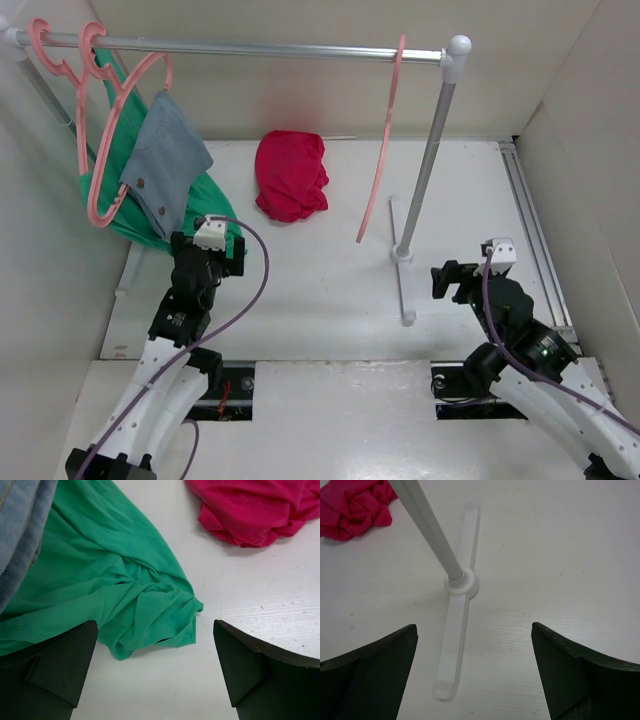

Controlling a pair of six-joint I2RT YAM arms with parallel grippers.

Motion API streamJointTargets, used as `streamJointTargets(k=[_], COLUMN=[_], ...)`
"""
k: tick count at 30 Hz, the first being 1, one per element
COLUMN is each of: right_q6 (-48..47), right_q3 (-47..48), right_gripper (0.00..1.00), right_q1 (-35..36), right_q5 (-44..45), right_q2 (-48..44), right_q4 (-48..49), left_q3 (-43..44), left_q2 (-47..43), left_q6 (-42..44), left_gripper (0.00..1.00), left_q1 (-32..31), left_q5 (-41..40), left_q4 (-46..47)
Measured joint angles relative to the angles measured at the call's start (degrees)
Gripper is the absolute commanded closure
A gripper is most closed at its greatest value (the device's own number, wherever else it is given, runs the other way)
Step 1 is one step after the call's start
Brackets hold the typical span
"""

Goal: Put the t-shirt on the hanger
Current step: Move the tshirt to the center of the board

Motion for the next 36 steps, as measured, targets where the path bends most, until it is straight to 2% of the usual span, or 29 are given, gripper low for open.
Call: streamJointTargets(k=[5, 11, 14, 16, 22, 27, 31, 36], right_q6=[-4.90, -9.75, -10.93, -11.76, -14.53, -16.72, -18.97, -21.73], right_q3=[2.95, 3.54, 4.42, 4.74, 4.98, 4.98, 4.98, 5.11], right_gripper=[0.00, 0.00, 0.00, 0.00, 0.00, 0.00, 0.00, 0.00], right_q1=[0.00, 0.00, 0.00, 0.00, -0.70, -3.08, -6.36, -10.36], right_q5=[-0.66, -6.56, -8.72, -9.70, -11.13, -11.50, -12.00, -13.16], right_q2=[3.85, 15.69, 20.37, 21.77, 22.73, 24.17, 26.03, 29.86], right_q4=[0.63, 1.68, 2.36, 3.06, 8.44, 12.83, 15.08, 16.81], left_q3=[0.92, 1.07, 1.53, 3.54, 19.30, 21.99, 24.13, 32.61], left_q2=[-3.02, -6.69, -5.09, -0.13, 26.56, 37.27, 45.90, 59.14], left_q6=[6.19, 17.35, 21.86, 23.76, 24.20, 24.35, 25.11, 27.63], left_gripper=[0.00, 0.00, 0.02, 0.04, 0.09, 0.04, 0.04, 0.10], left_q1=[0.11, 0.26, 0.26, 0.26, -0.59, -2.80, -3.89, -4.13], left_q5=[7.54, 18.69, 23.87, 26.05, 29.66, 31.30, 32.37, 31.69], left_q4=[-2.19, -6.34, -7.58, -8.66, -7.98, 0.94, 6.25, 8.87])
